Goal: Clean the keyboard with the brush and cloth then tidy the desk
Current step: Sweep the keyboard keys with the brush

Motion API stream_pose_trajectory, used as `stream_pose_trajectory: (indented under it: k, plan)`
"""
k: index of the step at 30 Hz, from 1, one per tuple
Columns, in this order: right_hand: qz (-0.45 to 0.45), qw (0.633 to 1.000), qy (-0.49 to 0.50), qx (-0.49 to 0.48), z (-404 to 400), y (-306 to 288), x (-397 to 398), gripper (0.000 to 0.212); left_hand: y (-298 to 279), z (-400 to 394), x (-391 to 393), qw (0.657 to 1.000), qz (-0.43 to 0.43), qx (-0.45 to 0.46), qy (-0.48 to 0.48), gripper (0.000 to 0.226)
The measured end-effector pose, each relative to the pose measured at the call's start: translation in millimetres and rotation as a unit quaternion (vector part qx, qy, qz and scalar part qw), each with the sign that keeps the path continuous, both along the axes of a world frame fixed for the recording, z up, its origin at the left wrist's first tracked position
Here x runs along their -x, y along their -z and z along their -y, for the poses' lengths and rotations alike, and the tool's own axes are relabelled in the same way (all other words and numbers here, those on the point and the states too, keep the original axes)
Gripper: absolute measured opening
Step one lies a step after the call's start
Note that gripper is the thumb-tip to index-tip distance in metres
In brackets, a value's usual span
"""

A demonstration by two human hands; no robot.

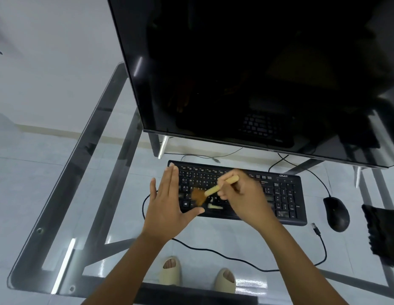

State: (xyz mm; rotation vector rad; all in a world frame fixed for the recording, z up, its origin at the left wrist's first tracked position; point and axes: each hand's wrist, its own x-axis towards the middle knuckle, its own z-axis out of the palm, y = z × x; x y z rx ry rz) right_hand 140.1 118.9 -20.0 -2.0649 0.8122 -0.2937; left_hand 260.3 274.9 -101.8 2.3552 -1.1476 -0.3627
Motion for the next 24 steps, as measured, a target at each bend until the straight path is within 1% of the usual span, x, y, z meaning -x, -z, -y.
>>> stream_pose_trajectory:
  k: [2, 3, 5, 7, 9, 11, 12, 13, 15, 16, 17, 19, 20, 21, 22, 23, 24]
  plan:
    - [0.029, 0.993, 0.048, 0.104, 6, -1, 5, 0.012, -4, 12, 0, 0.999, 0.009, -0.012, 0.04, 0.114]
    - [0.048, 0.987, 0.07, 0.139, 10, -3, 7, 0.014, -5, 17, 1, 0.998, 0.015, -0.02, 0.061, 0.113]
    - [0.065, 0.989, 0.085, 0.104, 16, -6, 12, 0.015, -7, 25, 4, 0.994, 0.029, -0.038, 0.098, 0.111]
    - [0.036, 0.997, 0.056, 0.035, 17, -4, 18, 0.014, -7, 32, 9, 0.99, 0.037, -0.052, 0.126, 0.113]
    - [0.019, 0.995, 0.075, 0.066, 23, 1, 25, 0.014, -6, 38, 13, 0.987, 0.041, -0.065, 0.142, 0.115]
    - [0.037, 0.982, 0.134, 0.125, 33, -2, 32, 0.017, -6, 45, 16, 0.987, 0.036, -0.067, 0.143, 0.117]
    - [0.052, 0.982, 0.15, 0.105, 37, -3, 36, 0.015, -6, 49, 17, 0.987, 0.032, -0.065, 0.14, 0.118]
    - [0.061, 0.984, 0.154, 0.058, 39, -4, 39, 0.013, -6, 50, 18, 0.988, 0.033, -0.067, 0.138, 0.119]
    - [0.037, 0.992, 0.121, -0.016, 40, -3, 45, 0.012, -7, 55, 20, 0.987, 0.042, -0.072, 0.139, 0.12]
    - [0.024, 0.994, 0.103, 0.003, 40, -3, 46, 0.012, -7, 55, 19, 0.987, 0.045, -0.073, 0.137, 0.12]
    - [0.019, 0.994, 0.106, 0.035, 42, -1, 50, 0.011, -7, 58, 21, 0.987, 0.046, -0.074, 0.138, 0.12]
    - [0.041, 0.981, 0.139, 0.129, 49, -2, 57, 0.012, -8, 63, 24, 0.986, 0.045, -0.075, 0.142, 0.12]
    - [0.058, 0.977, 0.149, 0.14, 51, -3, 60, 0.013, -9, 66, 26, 0.985, 0.046, -0.076, 0.146, 0.12]
    - [0.072, 0.979, 0.149, 0.117, 53, -3, 64, 0.015, -10, 68, 27, 0.984, 0.049, -0.08, 0.151, 0.12]
    - [0.073, 0.985, 0.141, 0.068, 54, -4, 66, 0.016, -10, 72, 29, 0.983, 0.053, -0.085, 0.157, 0.12]
    - [0.057, 0.991, 0.117, 0.027, 53, -2, 68, 0.015, -11, 74, 31, 0.981, 0.056, -0.087, 0.162, 0.12]
    - [0.044, 0.995, 0.09, 0.017, 52, -2, 70, 0.013, -11, 77, 32, 0.98, 0.059, -0.089, 0.165, 0.12]
